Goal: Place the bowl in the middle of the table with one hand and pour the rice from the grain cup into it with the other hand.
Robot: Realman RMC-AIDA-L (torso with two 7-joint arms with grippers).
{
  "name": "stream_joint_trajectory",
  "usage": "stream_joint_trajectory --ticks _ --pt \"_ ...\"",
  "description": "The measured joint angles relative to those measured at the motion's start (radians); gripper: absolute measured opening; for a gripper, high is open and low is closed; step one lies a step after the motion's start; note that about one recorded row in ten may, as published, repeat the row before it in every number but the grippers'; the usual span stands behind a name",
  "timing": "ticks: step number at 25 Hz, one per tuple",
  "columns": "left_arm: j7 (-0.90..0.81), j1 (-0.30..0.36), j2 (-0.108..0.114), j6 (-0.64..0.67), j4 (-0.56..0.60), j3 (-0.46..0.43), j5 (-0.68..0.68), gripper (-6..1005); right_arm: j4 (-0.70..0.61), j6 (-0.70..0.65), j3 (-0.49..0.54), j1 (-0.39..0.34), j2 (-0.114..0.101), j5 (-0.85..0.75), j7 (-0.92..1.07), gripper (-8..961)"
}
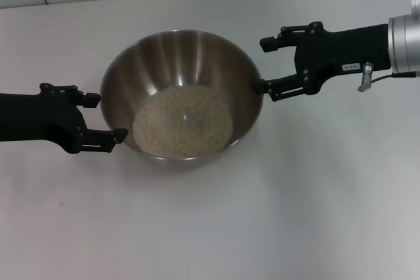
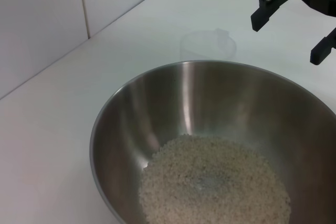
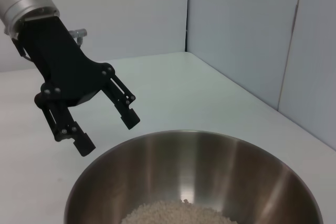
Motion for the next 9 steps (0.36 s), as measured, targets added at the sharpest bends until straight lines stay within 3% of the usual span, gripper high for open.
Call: stream_joint_trajectory --ticks 9 --pt "0.0 -0.002 0.0 0.0 0.002 0.001 0.0 815 0.005 0.019 -0.025 -0.004 0.001 0.001 0.0 835"
